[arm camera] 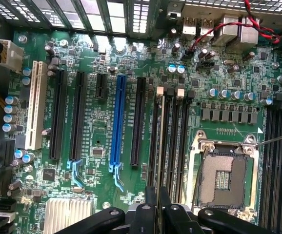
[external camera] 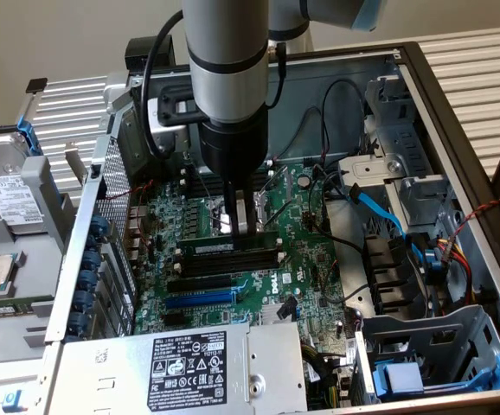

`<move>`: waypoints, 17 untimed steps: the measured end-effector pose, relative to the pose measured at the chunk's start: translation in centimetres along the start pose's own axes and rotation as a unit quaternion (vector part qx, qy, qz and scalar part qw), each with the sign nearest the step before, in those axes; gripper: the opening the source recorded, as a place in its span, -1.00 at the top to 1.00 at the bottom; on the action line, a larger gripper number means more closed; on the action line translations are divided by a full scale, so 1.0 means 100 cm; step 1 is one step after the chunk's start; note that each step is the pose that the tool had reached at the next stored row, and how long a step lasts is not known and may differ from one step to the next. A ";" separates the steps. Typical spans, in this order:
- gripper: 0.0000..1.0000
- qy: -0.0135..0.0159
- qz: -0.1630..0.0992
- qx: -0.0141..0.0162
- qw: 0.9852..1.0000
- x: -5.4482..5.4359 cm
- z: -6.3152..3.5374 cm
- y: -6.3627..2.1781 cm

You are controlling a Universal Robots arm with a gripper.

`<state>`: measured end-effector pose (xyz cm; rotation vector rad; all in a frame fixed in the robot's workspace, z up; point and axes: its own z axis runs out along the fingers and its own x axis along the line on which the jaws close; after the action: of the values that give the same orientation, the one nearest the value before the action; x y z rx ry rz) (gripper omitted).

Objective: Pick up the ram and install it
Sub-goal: 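Insert the ram into the slot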

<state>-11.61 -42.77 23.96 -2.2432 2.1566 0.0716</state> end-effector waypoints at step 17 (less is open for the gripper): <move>0.73 0.000 0.001 0.010 1.000 -0.002 0.0029 0.0048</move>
<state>-12.10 -42.59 23.68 -2.2297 2.1511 0.0490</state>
